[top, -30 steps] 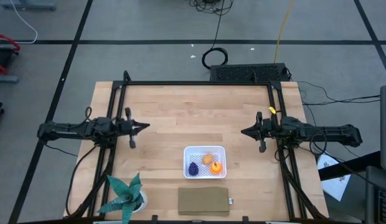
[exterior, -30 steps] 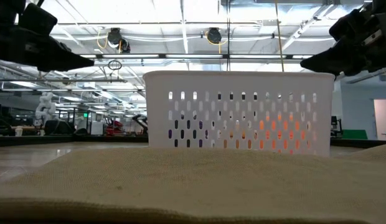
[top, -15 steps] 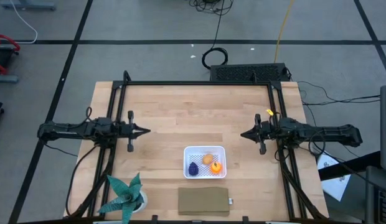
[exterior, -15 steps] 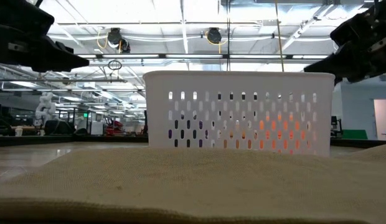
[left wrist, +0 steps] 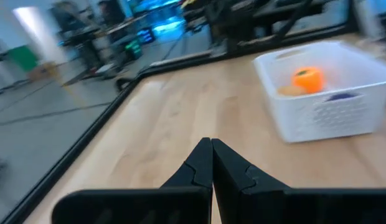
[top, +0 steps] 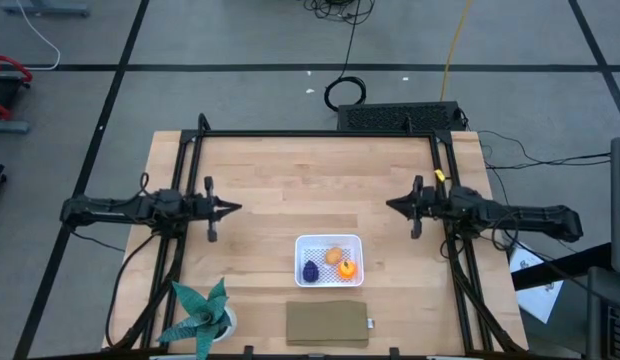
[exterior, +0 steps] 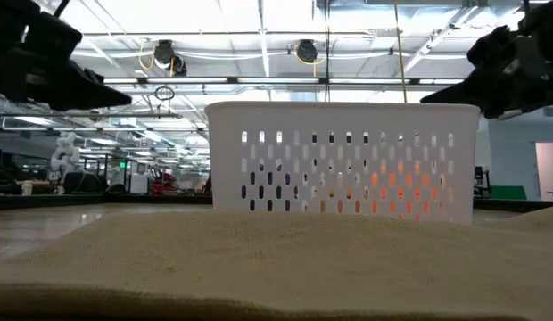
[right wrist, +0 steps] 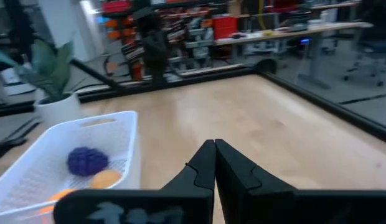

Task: Pick and placing Produce into tupperware
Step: Return to Home Position

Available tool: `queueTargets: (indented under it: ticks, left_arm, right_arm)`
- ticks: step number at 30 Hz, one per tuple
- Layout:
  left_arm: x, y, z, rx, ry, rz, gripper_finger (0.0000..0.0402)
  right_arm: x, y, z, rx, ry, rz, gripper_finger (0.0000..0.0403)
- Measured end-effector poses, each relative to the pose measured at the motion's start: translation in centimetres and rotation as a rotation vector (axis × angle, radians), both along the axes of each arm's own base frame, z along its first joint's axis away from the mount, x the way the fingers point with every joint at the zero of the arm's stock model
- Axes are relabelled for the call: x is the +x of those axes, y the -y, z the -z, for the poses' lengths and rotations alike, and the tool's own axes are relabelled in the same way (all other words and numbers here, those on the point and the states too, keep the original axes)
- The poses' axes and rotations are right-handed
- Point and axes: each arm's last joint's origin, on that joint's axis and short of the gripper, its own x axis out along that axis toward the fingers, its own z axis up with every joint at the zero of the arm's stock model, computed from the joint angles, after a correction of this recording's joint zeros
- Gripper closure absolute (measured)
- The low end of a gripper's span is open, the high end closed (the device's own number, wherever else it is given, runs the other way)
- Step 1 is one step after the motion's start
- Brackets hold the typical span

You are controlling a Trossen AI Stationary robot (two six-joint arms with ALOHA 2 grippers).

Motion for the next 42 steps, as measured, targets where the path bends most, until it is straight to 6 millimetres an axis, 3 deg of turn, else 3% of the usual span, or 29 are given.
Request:
queueTargets:
  ticks: [9,18,26,42]
  left_arm:
    - [0.05,-0.66,0.29,-0.014,0.014,-0.103,0.0401]
    - [0.10,-0.28,0.43,-0.050,0.001,0.051,0.0401]
    - [0.10,-0.31,0.48,-0.119,0.004,0.028,0.0401]
    - [0.48,0.20,1.00,-0.166,-0.060,0.198,0.0401]
  right_arm:
    - [-0.16,0.99,-0.02,0.019,0.006,0.067,0.0403]
    - [-0.07,0.44,0.01,0.047,0.005,-0.059,0.0403]
    - [-0.07,0.39,0.10,0.051,-0.004,-0.061,0.0403]
    - [0.11,0.41,0.12,0.077,0.010,-0.063,0.0403]
